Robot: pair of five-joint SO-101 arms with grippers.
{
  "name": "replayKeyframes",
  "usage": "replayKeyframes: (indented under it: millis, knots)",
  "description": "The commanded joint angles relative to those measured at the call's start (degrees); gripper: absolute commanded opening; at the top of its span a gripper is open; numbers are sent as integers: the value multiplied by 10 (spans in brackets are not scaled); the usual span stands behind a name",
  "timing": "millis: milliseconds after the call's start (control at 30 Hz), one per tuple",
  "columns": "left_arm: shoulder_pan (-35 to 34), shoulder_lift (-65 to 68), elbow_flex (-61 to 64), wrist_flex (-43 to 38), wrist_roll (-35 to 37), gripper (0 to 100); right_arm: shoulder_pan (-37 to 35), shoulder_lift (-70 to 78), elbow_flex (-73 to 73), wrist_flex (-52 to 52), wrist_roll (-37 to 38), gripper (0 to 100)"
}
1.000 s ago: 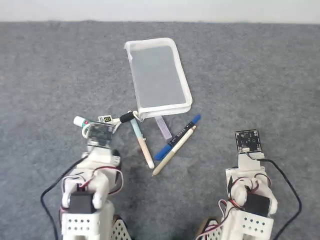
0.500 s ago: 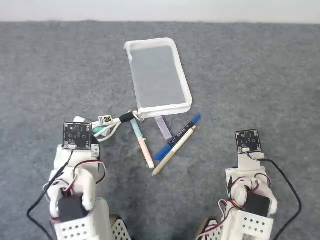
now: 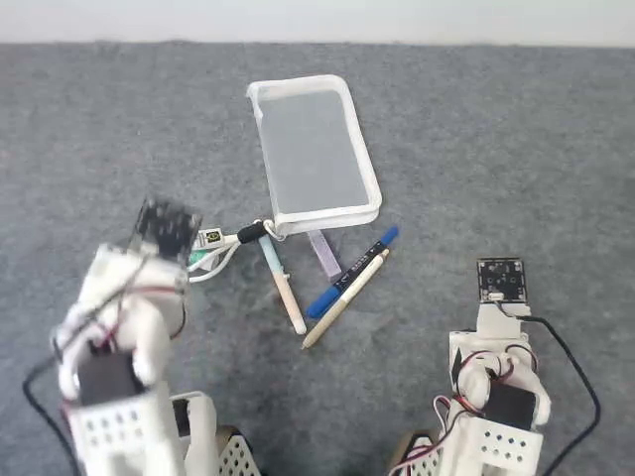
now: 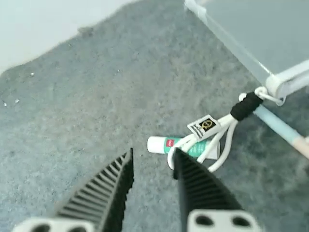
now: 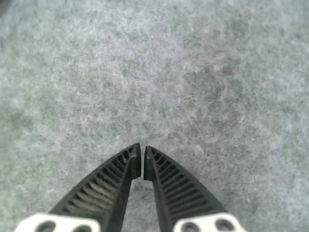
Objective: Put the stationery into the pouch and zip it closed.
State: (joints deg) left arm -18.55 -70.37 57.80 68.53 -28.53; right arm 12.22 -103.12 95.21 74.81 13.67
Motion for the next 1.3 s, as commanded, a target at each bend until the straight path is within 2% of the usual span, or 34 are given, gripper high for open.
replayKeyframes:
  millis: [0,300,700,900,1100,1267]
  knots:
    - [9,143,-96,2,-10,260,5,-9,12,-2,-7,7]
    - [105,389,-203,0,-34,236,5,-9,12,0,-7,7]
    - [116,743,-428,3,-34,235,6,-9,12,1,-7,7]
    - [137,869,-530,47,-36,231,6,-9,12,1,-7,7]
    - [148,961,-604,68,-36,137,6,-9,12,1,-7,7]
    - [163,1004,-640,128,-34,61,6,-9,12,1,-6,7]
